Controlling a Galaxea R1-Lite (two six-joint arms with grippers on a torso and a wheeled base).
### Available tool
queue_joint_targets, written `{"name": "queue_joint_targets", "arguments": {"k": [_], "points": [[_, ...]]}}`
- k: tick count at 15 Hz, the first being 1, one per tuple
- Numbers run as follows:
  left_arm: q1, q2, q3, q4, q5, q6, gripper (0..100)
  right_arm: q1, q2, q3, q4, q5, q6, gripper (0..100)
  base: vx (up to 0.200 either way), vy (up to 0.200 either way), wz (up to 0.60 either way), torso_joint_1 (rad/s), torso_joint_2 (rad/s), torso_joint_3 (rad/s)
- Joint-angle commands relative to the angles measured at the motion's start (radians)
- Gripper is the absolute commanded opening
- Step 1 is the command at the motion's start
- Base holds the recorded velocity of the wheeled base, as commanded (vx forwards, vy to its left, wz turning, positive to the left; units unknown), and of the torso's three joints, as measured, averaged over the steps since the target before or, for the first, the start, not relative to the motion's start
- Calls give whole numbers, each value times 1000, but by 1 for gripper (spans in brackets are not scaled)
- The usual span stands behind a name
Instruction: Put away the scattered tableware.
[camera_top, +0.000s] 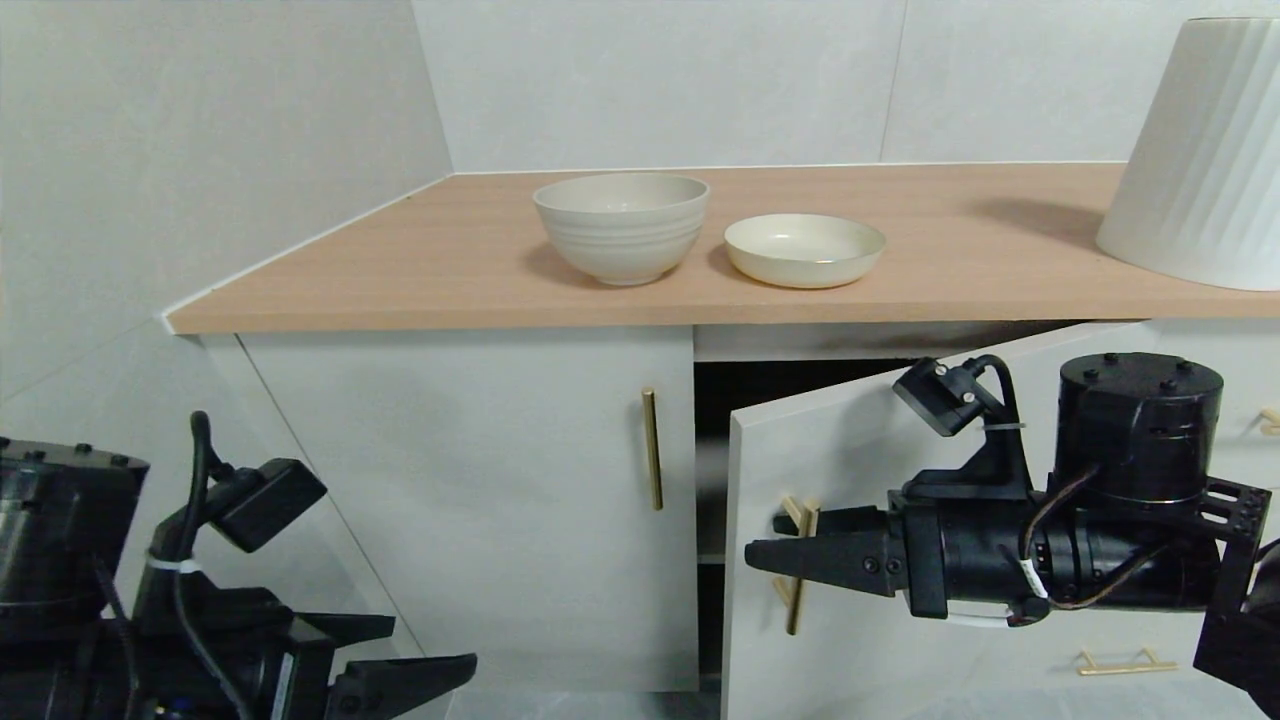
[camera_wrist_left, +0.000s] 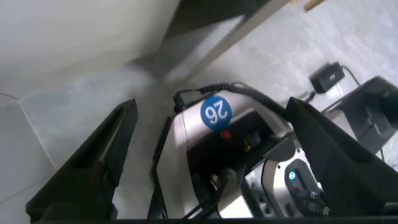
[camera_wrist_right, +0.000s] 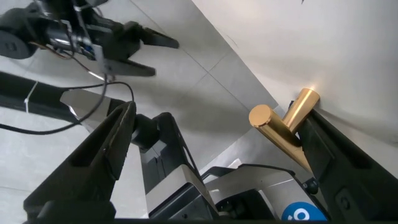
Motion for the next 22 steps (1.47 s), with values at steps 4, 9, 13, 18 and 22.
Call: {"name": "queue_joint_targets", "arguments": {"k": [4,9,13,18,22], "points": [[-39,56,27,-35,0,-2,0,1,1,1,-1,0,-1,100,0,0,0,0,0,0],[-49,133,29,-138,43,36,0,1,8,9,-1,0,-2,100,0,0,0,0,0,0],[-141,240,-144,-138,100,-44,0,1,-3,12,-3,0,-2,100,0,0,0,0,0,0],[-292,449,-272,-168,182,-128,0,1,-27,19,-3,-1,-4,100,0,0,0,0,0,0],[-339,590,-180,-549,182,-185,0,1,-26,26,-3,2,-4,100,0,0,0,0,0,0]]}}
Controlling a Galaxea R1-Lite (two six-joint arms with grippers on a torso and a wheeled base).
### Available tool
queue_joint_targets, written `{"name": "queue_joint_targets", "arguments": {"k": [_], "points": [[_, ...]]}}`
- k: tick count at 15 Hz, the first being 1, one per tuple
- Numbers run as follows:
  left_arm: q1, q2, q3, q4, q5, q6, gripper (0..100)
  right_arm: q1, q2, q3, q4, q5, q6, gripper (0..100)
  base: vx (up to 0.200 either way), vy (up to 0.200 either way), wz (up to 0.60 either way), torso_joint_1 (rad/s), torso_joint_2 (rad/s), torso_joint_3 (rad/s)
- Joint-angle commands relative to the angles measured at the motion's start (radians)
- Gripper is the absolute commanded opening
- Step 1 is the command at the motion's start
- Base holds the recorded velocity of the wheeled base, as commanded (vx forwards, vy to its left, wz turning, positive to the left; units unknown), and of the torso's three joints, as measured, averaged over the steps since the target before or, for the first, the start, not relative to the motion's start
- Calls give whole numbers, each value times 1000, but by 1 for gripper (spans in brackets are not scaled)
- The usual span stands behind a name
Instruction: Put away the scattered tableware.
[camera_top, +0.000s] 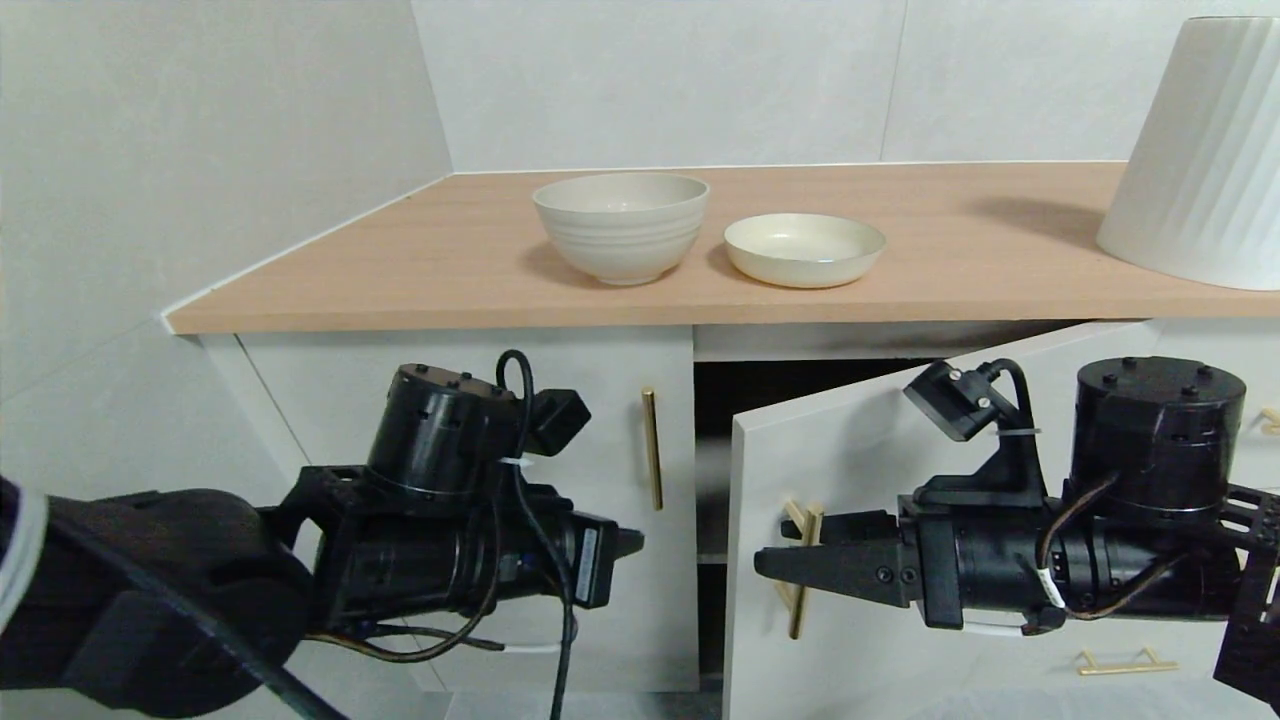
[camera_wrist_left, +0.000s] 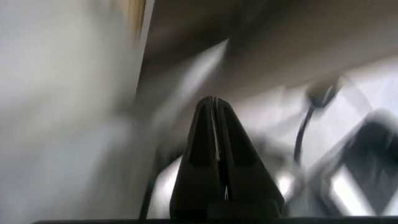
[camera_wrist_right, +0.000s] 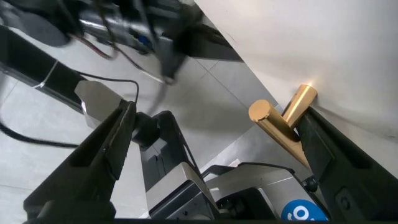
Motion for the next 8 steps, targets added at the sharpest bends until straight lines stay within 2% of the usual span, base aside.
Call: {"name": "queue_joint_targets", "arguments": {"k": [1,2,4,6,8], "points": [[-35,138,73,-257,1,-65,0,0,-1,3,-2,2,0,100,0,0,0,0,0,0],[-48,177,101,-429,1,-102,0,0,-1,3,-2,2,0,100,0,0,0,0,0,0],[-61,220,137,-631,3,-119,0,0,-3,6,-2,2,0,100,0,0,0,0,0,0],[-74,256,148,-755,7,-119,0,0,-3,7,-2,2,0,100,0,0,0,0,0,0],[-88,264,173,-833,1,-117,0,0,-4,10,-2,2,0,100,0,0,0,0,0,0]]}}
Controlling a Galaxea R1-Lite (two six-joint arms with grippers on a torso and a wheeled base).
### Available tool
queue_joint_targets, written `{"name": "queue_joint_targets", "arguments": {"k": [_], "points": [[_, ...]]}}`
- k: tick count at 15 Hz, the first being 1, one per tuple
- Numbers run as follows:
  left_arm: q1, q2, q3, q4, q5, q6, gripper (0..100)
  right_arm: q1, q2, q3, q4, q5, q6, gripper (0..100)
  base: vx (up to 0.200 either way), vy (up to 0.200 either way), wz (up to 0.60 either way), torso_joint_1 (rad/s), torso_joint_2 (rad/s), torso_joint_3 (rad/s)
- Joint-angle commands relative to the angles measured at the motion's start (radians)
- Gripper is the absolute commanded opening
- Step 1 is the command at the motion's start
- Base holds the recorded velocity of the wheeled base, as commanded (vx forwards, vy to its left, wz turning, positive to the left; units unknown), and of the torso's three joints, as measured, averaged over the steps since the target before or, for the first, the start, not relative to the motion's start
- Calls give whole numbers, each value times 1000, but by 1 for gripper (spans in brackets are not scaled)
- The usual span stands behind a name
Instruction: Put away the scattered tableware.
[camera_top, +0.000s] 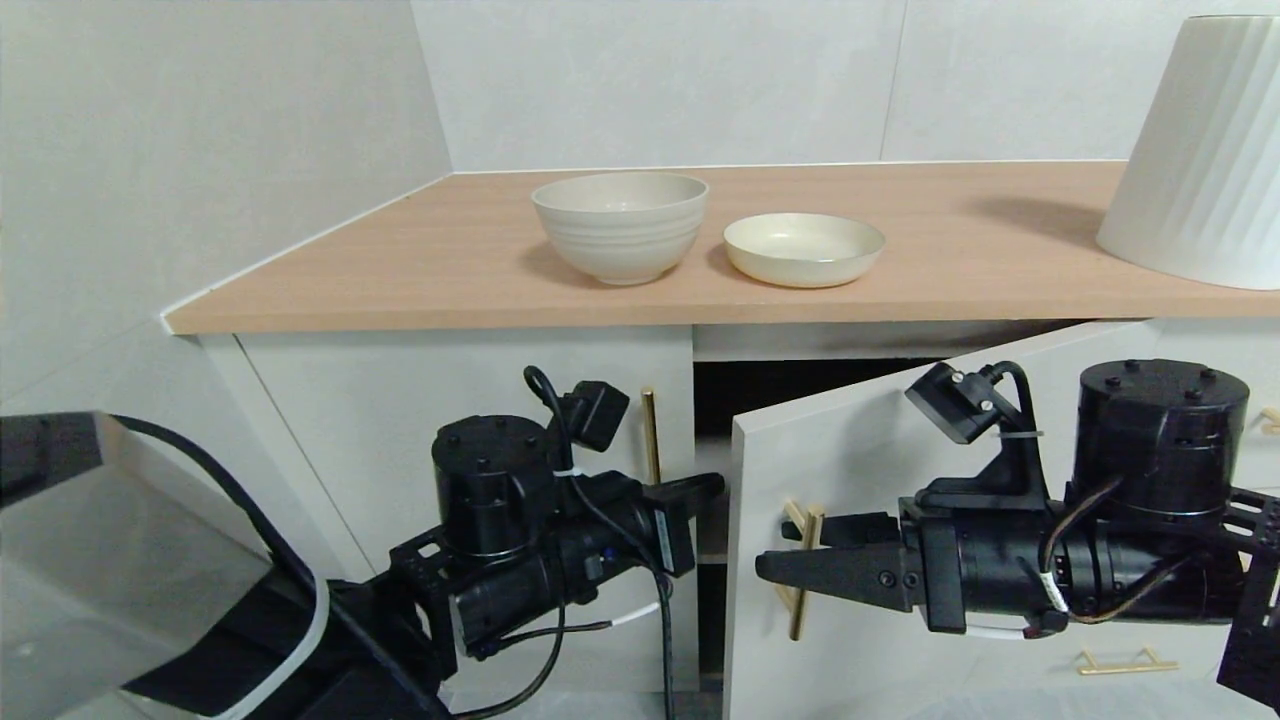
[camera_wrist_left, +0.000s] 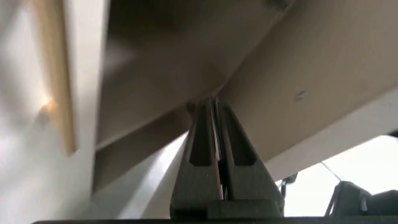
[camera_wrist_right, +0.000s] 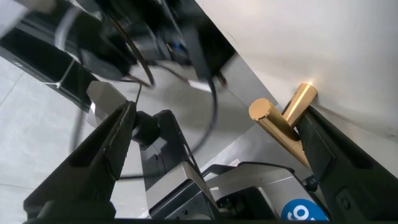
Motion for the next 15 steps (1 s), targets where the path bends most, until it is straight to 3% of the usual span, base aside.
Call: {"name": "queue_joint_targets", "arguments": {"k": [1,4,10,12,13,14,15], "points": [[-17,28,21,-27,-2,0,0,0,-2,7,1,0,-1,100,0,0,0,0,0,0],[-31,31,35,-80,-4,3,0,-14,-13,33,3,-2,-51,100,0,0,0,0,0,0],[-57,45,18,-91,-6,11,0,-60,-62,89,9,-3,-127,100,0,0,0,0,0,0],[-57,71,-5,-91,-4,63,0,-81,-102,128,9,-3,-129,100,0,0,0,0,0,0],[-57,71,-5,-91,-4,63,0,-81,-102,128,9,-3,-129,100,0,0,0,0,0,0],[-52,85,-16,-106,-4,98,0,-106,-148,174,10,-25,-135,100,0,0,0,0,0,0],[-52,85,-31,-108,-4,98,0,-103,-171,205,10,-71,-143,100,0,0,0,0,0,0]]}}
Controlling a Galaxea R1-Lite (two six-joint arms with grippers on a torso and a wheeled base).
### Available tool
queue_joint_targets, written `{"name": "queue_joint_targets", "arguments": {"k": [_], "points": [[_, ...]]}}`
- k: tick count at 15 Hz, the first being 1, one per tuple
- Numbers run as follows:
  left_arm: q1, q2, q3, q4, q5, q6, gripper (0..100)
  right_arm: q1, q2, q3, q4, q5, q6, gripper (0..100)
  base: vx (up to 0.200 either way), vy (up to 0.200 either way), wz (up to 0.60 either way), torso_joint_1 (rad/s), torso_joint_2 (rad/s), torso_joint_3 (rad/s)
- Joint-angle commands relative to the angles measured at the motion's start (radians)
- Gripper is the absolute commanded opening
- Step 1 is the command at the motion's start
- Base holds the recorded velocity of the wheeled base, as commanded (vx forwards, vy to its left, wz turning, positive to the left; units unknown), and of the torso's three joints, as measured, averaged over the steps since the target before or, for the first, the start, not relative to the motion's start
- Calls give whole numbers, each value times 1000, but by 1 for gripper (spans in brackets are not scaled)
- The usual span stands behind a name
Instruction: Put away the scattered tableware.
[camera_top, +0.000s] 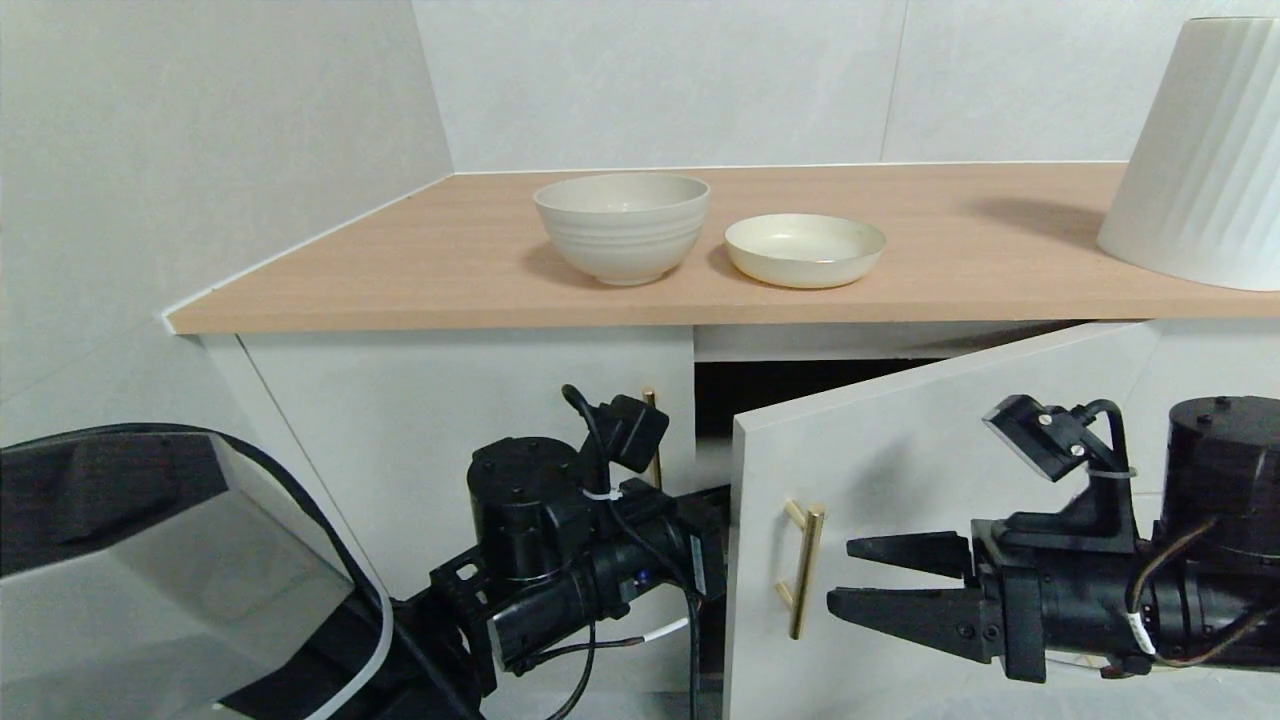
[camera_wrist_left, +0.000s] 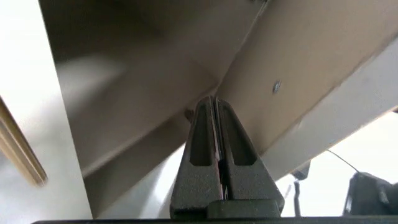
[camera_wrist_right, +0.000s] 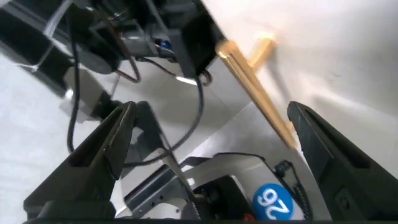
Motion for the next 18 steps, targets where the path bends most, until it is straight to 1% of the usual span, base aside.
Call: {"name": "queue_joint_targets", "arguments": {"k": [1,2,3,5,8,9,11,12,14,18], "points": [[2,3,-28,1,-1,5,0,-2,-79,78,0,-100,-9,100,0,0,0,0,0,0],[2,0,-34,1,-1,26,0,13,-99,107,0,-163,-19,100,0,0,0,0,0,0],[2,3,-43,1,-1,63,0,27,-117,136,0,-215,-33,100,0,0,0,0,0,0],[3,11,-46,-1,-1,125,0,61,-160,185,1,-299,-52,100,0,0,0,0,0,0],[6,17,-43,1,-4,126,0,111,-185,198,55,-429,-66,100,0,0,0,0,0,0],[6,20,-34,1,-4,126,0,143,-180,191,70,-511,-95,100,0,0,0,0,0,0],[6,18,-43,1,-4,126,0,180,-191,191,89,-578,-114,100,0,0,0,0,0,0],[2,18,-46,2,-4,126,0,202,-209,190,113,-592,-115,100,0,0,0,0,0,0],[0,21,-65,4,-4,126,0,206,-204,190,116,-591,-115,100,0,0,0,0,0,0],[-10,21,-100,39,-4,128,0,209,-197,194,116,-584,-115,100,0,0,0,0,0,0]]}}
